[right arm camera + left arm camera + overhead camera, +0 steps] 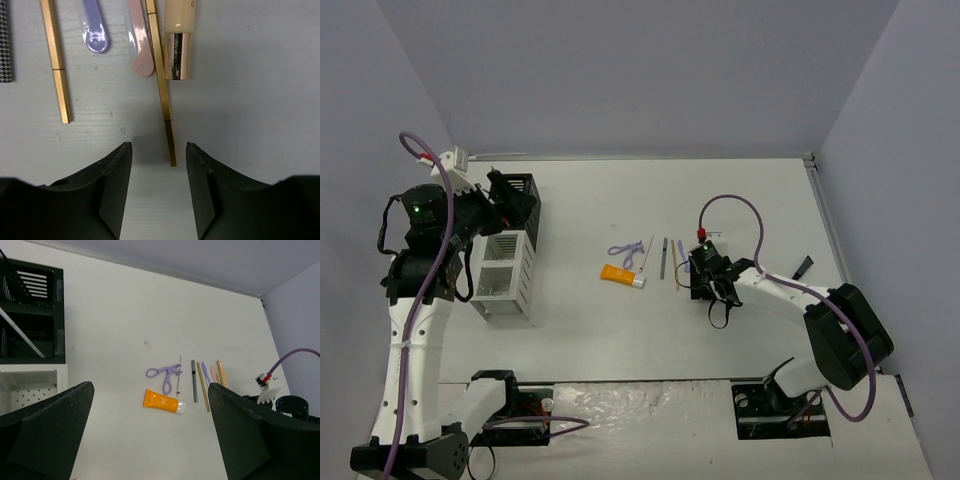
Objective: Organize the makeup
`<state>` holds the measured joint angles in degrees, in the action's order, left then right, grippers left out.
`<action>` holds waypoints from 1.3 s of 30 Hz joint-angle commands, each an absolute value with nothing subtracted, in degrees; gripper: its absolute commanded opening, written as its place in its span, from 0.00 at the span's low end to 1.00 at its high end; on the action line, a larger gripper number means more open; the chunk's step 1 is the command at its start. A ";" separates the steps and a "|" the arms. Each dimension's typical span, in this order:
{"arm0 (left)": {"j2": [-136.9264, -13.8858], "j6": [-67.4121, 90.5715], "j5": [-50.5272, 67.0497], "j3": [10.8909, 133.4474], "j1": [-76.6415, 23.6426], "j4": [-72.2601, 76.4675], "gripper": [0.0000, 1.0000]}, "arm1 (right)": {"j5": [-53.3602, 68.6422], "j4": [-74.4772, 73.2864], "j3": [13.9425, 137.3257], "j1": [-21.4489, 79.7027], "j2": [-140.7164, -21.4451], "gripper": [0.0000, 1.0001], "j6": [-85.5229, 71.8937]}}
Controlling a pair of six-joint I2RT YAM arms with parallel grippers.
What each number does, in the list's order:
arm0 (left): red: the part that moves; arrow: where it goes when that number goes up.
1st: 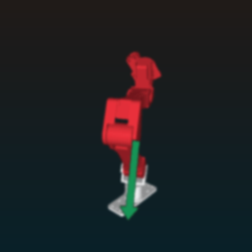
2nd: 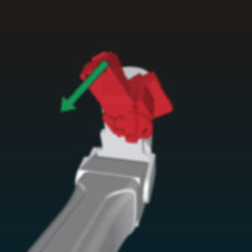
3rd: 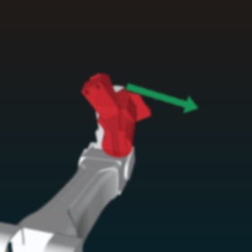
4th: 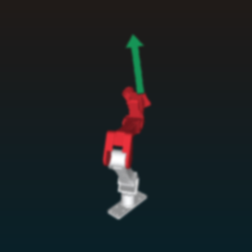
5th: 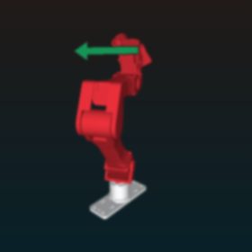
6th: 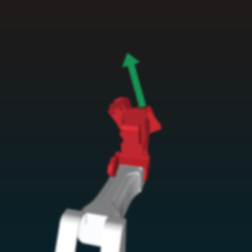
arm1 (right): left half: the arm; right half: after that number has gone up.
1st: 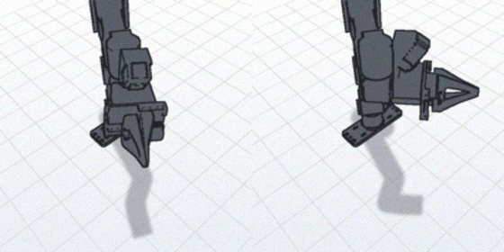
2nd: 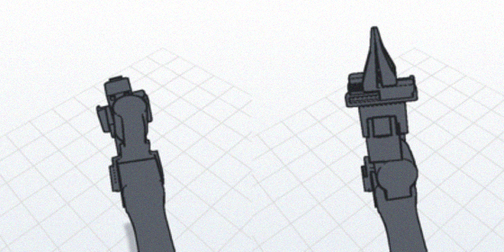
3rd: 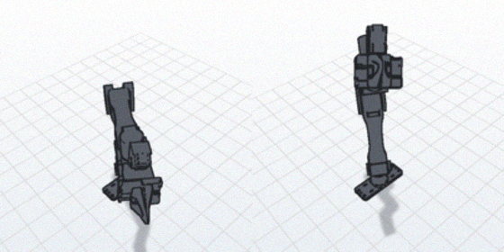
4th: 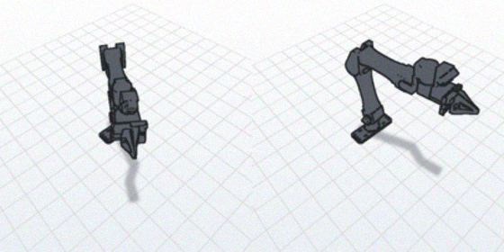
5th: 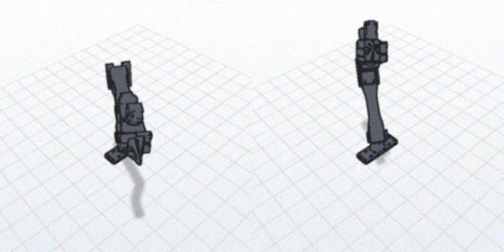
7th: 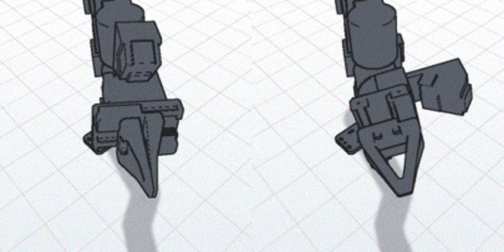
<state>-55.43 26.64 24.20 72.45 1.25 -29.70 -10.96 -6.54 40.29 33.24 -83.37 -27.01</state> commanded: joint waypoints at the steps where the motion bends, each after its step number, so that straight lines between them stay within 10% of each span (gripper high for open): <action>1: -55.46 25.05 25.84 71.48 0.62 -28.74 0.97 | -12.30 -6.59 41.92 32.09 -85.15 0.40 -26.99; 18: -57.06 26.57 25.84 69.97 -5.15 -26.42 0.97 | -13.36 -7.13 42.11 30.85 -86.76 0.01 -26.79; 39: -65.48 36.33 20.66 73.23 -27.25 -15.53 0.97 | -3.60 8.67 47.90 44.70 -65.02 0.00 -16.49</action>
<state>-63.98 33.46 23.45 68.69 -23.07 -22.62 -8.22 -0.94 45.51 42.88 -67.60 -20.32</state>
